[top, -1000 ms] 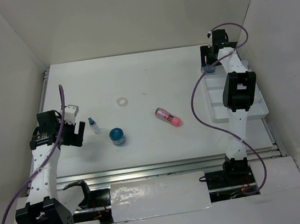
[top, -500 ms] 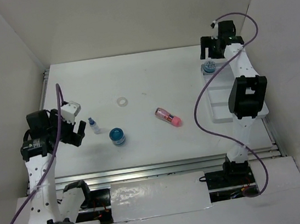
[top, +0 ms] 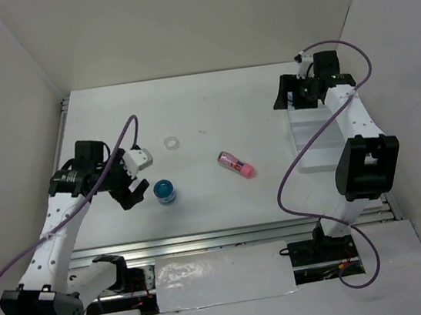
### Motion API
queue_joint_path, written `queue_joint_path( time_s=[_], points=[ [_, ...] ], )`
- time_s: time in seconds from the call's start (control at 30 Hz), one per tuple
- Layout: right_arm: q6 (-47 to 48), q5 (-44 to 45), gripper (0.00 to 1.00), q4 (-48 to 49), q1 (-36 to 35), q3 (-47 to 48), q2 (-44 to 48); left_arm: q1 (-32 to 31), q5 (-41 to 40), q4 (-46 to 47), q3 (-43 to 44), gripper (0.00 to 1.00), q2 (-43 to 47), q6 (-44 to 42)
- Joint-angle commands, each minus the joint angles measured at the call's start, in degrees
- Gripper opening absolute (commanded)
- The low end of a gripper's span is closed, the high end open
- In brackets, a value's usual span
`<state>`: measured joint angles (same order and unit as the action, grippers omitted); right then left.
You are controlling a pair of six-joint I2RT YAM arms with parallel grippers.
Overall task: Sort the stationery into containers
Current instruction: Pick up the stationery from the center of the board.
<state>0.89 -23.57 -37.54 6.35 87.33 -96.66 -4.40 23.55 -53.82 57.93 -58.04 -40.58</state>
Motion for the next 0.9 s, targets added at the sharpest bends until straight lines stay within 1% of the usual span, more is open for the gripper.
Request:
queue_joint_path(
  time_s=[0.0, 0.03, 0.13, 0.33, 0.37, 0.43, 0.57, 0.8, 0.87],
  points=[
    [-0.2, -3.6, 0.88, -0.9, -0.5, -2.5, 2.3, -5.5, -1.0, 0.3, 4.5, 0.98, -4.3, -0.8],
    [-0.1, -3.6, 0.87, -0.9, -0.5, -2.9, 2.4, -6.7, -1.8, 0.4, 5.1, 0.98, -5.6, -0.8],
    [-0.4, -4.0, 0.87, -1.0, -0.5, -4.0, 2.7, -12.2, -4.0, -0.1, 6.9, 0.99, -13.2, -0.5],
    [-0.8, -4.2, 0.86, -0.4, -0.5, -5.5, 3.4, -17.3, -9.0, 2.6, 6.4, 0.99, -20.1, 1.4],
    [-0.8, -4.0, 0.86, -0.4, -0.5, -5.7, 3.3, -18.1, -10.7, 2.8, 6.4, 0.99, -20.8, 2.0],
    [-0.8, -4.0, 0.86, -0.4, -0.5, -6.0, 3.2, -19.9, -11.6, 2.4, 6.9, 0.99, -23.2, 2.7],
    [-0.8, -4.1, 0.86, -0.4, -0.8, -6.1, 2.8, -22.1, -14.2, 2.2, 8.4, 0.99, -26.9, 4.8],
    [-0.8, -3.9, 0.86, -0.9, -1.2, -6.3, 2.5, -24.9, -23.3, 1.3, 12.6, 0.99, -34.5, 6.7],
    [-0.8, -4.1, 0.86, -0.9, -1.3, -6.3, 2.2, -25.3, -23.3, 0.5, 14.4, 0.99, -36.0, 7.2]
  ],
)
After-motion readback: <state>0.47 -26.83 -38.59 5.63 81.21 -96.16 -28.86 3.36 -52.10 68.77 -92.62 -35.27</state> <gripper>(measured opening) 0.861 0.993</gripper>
